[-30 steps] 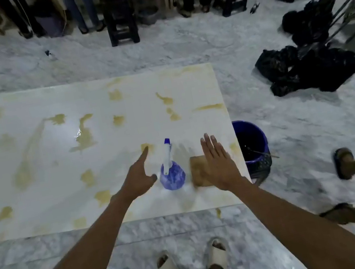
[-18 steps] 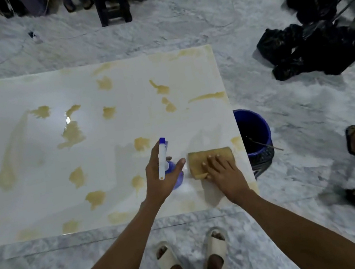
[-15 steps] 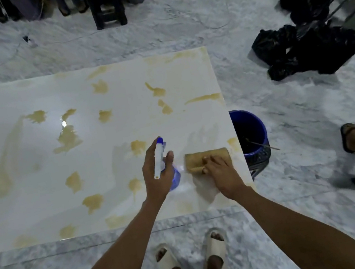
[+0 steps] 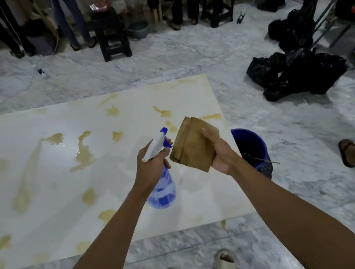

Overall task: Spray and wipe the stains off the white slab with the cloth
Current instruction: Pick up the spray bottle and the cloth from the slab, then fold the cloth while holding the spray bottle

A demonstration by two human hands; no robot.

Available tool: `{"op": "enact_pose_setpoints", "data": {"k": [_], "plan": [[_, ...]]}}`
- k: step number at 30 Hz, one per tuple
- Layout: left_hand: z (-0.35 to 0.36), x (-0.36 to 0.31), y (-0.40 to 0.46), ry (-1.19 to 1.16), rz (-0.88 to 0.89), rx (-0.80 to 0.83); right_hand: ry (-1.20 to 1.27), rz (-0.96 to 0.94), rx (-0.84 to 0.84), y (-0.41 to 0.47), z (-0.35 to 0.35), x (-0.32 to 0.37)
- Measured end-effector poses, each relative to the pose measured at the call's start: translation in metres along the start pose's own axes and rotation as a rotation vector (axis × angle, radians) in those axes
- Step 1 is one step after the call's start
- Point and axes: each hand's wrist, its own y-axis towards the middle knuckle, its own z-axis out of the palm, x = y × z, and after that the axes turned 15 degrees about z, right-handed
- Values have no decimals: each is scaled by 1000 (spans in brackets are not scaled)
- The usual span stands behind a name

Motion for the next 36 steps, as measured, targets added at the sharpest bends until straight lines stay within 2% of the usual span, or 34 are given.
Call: {"op": "enact_pose_setpoints", "data": {"k": [6, 10, 17, 21, 28, 36], "plan": [[-45, -30, -6, -1, -22, 80, 116, -58, 93, 2, 52, -7], [-65, -42, -9, 20, -34, 125, 46, -84, 65, -1, 88, -5], [-77, -51, 6, 192, -88, 142, -11, -134, 54, -3, 115, 2], [-75, -50, 25, 198, -125, 91, -3, -142, 44, 7, 115, 13], [-52, -31, 71, 233, -232, 194, 53, -83, 21, 51, 94, 52], [-14, -2, 144, 234, -340, 125, 22, 49, -10, 125, 59, 107]]}}
